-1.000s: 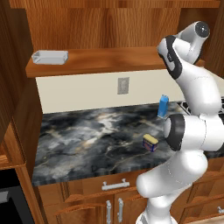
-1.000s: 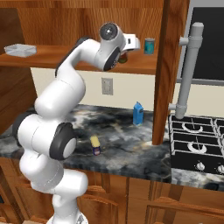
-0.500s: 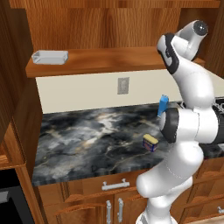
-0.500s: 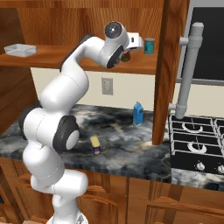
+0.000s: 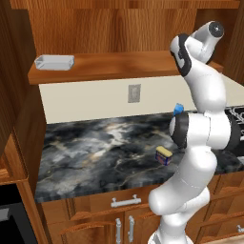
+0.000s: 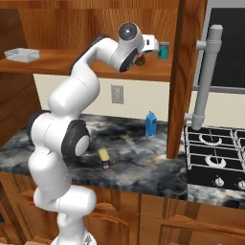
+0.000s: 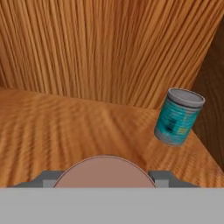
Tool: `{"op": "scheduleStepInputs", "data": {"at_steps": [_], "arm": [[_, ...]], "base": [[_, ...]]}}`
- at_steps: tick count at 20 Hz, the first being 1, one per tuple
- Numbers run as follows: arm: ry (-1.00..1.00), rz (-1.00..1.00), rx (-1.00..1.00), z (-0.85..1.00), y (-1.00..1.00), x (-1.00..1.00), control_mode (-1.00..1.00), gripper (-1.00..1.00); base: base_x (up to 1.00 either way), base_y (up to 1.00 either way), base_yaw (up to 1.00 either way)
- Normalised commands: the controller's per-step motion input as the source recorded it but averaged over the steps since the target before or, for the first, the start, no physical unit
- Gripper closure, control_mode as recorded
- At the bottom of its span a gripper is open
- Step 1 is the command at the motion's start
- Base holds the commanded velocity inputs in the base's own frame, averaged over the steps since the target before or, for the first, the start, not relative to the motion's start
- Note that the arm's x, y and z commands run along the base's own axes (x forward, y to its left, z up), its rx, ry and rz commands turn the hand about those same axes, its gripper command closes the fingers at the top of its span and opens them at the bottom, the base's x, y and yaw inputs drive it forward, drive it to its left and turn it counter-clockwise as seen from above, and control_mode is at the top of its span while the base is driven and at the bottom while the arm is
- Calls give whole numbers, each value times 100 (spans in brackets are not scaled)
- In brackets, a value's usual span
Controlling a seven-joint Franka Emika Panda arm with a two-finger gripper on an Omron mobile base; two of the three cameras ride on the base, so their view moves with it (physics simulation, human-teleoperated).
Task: Pick the cans from the counter and place them in their designated side in the cabinet.
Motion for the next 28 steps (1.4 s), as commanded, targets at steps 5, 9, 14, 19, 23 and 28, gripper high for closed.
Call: {"op": "scheduleStepInputs", "data": {"at_steps": [5, 9, 14, 19, 23, 28], "arm": [[0, 0, 0, -21, -7, 30, -100, 100], [0, 0, 0, -23, -6, 31, -100, 100], [0, 0, 0, -21, -7, 30, -100, 100], [0, 0, 0, -24, -5, 25, -100, 100], [0, 0, 0, -31, -1, 20, -100, -100], [0, 0, 0, -23, 0, 19, -100, -100]], "base": [[0, 0, 0], [0, 0, 0], [0, 0, 0], [0, 0, 0], [0, 0, 0], [0, 0, 0]]}}
